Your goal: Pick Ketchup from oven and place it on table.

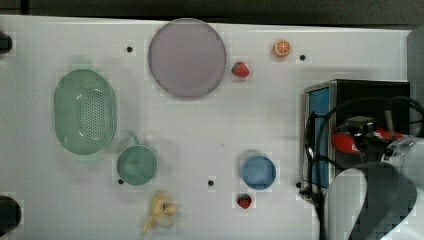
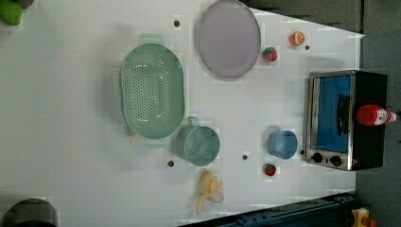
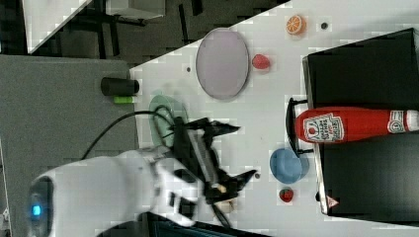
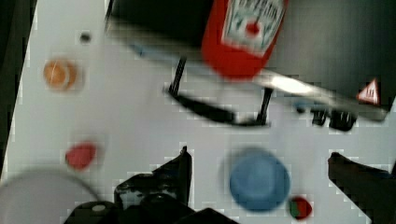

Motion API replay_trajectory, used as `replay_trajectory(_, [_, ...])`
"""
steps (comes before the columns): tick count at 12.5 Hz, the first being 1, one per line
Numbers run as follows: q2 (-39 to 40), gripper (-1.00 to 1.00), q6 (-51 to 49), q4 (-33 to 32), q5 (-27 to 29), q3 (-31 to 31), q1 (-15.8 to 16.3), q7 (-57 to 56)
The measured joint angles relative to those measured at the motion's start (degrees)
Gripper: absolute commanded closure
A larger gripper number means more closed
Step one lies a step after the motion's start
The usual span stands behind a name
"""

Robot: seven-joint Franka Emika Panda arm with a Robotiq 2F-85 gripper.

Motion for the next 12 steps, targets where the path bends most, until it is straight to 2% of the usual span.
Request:
replay_trajectory(7, [13.2, -1.0, 15.1, 2.4, 3.5, -7.5, -1.4, 0.1])
replay_trajectory(12, [22.2, -1.0, 14.8, 4.0, 8.5, -9.2, -2.1, 1.4])
